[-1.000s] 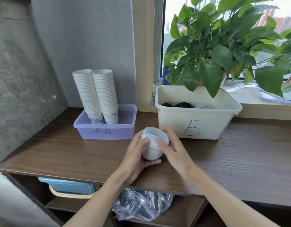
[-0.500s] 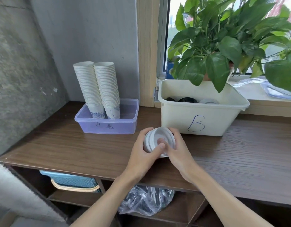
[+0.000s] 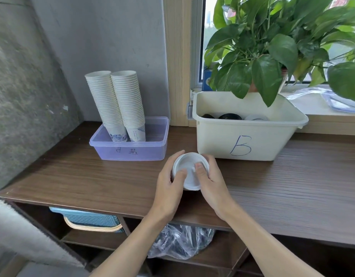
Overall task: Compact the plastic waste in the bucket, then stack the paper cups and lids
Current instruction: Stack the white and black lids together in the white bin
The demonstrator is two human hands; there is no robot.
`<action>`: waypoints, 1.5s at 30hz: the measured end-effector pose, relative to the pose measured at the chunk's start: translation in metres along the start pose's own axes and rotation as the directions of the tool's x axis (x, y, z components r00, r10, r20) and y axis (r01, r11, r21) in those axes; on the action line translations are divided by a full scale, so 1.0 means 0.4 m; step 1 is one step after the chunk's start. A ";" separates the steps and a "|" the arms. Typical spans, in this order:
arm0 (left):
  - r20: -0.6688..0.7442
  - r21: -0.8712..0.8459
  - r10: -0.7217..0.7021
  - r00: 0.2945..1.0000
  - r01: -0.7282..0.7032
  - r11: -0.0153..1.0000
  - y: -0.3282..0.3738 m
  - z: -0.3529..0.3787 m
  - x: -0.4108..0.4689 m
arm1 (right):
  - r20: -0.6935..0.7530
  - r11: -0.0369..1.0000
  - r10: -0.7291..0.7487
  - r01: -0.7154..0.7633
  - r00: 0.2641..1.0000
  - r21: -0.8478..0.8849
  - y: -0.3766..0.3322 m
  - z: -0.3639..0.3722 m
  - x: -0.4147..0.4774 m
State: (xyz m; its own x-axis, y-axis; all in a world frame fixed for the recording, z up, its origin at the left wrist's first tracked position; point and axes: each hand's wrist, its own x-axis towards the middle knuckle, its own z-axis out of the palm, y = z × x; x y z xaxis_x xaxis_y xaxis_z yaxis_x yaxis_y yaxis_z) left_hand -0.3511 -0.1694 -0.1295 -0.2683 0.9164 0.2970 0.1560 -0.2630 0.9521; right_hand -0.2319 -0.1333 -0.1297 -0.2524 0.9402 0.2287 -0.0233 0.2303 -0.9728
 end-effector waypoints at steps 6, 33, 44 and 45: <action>-0.056 -0.024 0.002 0.998 -0.004 1.000 -0.003 0.003 -0.002 | -0.004 0.999 -0.033 0.033 0.999 -0.015 0.005 0.000 -0.001; -0.007 0.094 0.026 1.000 -0.026 0.995 -0.027 0.001 0.009 | -0.104 0.994 -0.091 0.096 0.990 0.048 0.010 -0.004 -0.003; -0.007 -0.020 0.034 0.999 -0.034 0.999 -0.002 0.007 -0.001 | -0.151 0.992 -0.120 0.113 0.981 -0.052 0.022 0.004 0.007; -0.012 -0.025 0.038 0.999 -0.038 0.999 -0.002 0.009 0.000 | -0.150 0.991 -0.125 0.117 0.981 -0.058 0.023 0.004 0.007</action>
State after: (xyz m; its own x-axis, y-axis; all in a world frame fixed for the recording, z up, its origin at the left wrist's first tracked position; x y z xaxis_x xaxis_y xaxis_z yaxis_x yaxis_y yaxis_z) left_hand -0.3479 -0.1683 -0.1304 -0.2735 0.9020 0.3340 0.1419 -0.3056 0.9415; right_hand -0.2343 -0.1290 -0.1380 -0.0994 0.9311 0.3509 0.0039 0.3530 -0.9356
